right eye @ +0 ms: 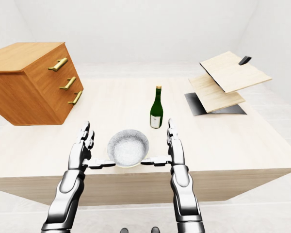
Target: Put the wine bottle on the wine rack.
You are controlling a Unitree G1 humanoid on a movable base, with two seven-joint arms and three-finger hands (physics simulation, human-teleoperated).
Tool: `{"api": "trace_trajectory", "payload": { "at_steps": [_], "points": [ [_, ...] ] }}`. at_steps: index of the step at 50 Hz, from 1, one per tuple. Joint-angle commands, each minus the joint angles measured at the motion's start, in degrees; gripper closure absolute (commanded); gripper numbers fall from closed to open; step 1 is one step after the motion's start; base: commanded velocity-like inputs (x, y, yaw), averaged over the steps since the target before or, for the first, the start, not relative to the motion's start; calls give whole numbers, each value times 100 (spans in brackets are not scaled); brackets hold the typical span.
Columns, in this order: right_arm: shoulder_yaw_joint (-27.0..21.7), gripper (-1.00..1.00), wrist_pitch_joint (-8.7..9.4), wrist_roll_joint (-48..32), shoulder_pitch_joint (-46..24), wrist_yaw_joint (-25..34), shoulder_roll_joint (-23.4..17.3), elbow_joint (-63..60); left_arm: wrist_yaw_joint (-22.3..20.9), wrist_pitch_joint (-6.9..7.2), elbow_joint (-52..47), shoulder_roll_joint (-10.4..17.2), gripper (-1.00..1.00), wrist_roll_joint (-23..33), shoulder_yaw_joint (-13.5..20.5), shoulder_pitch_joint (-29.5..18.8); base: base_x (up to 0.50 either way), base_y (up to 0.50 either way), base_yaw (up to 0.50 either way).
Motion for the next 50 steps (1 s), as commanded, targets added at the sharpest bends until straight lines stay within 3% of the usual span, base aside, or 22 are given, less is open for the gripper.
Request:
{"api": "trace_trajectory", "payload": {
  "at_steps": [1, 10, 13, 36, 48, 50],
  "points": [
    [-222, -100, 44, 216, 217, 209, -16, -388, -148, 18, 149, 101, -100, -73, 108, -168, 0, 0, 0],
    [-183, -100, 346, 345, 385, 126, -106, -960, -271, 316, -386, 86, -100, -85, 174, -94, 0, 0, 0],
    [-185, -100, 346, 370, 440, 126, -128, -1159, -273, 435, -709, 60, -100, -62, 157, 28, 0, 0, 0],
    [-184, -100, 346, 376, 512, 163, -159, -1166, -252, 451, -1268, -46, -100, 109, 28, 182, -45, -11, 0],
    [-203, -100, 250, 339, 488, 233, -183, -1048, -216, 451, -1207, -71, -100, 177, -30, 186, -17, -47, 0],
    [-218, -100, 346, 420, 487, 284, -177, -1068, -219, 451, -1247, -73, -100, 171, -38, 195, 0, -50, 0]
  ]
}}
